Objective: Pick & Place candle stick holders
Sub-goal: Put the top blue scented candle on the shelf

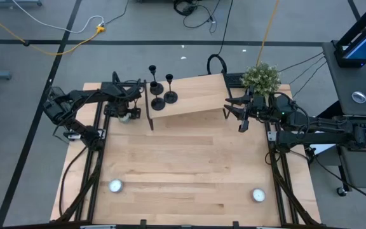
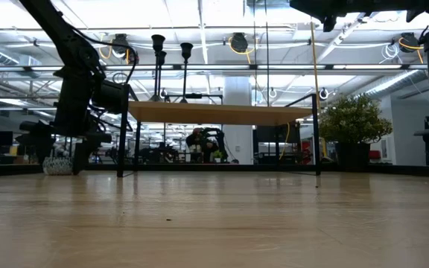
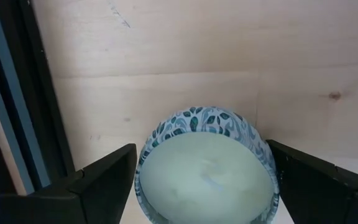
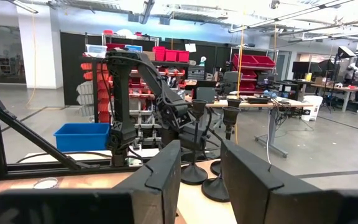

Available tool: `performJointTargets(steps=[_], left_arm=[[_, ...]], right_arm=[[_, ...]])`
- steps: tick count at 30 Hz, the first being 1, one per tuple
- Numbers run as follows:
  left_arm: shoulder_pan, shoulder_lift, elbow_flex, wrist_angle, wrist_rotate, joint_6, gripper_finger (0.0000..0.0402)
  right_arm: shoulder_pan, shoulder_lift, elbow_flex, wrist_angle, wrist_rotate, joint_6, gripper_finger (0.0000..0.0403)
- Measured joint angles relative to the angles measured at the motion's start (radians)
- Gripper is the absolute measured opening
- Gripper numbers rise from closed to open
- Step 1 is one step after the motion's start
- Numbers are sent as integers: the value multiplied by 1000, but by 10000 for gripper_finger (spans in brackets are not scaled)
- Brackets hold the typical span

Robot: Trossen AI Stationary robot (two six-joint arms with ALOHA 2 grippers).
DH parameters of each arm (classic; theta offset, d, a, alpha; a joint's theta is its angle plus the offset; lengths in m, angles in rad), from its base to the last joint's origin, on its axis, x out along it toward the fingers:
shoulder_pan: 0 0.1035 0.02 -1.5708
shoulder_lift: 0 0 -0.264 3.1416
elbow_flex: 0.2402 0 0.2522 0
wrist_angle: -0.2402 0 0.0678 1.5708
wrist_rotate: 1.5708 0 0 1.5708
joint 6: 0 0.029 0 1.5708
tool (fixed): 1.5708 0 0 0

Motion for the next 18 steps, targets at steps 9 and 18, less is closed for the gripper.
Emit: performJointTargets(steps=[9, 18], left_arm=[[-13, 0, 0, -15, 12, 1, 356], [-13, 1, -2, 18, 11, 5, 314]], right_arm=[[0, 0, 0, 0, 0, 0, 105], [0, 0, 0, 0, 0, 0, 105]])
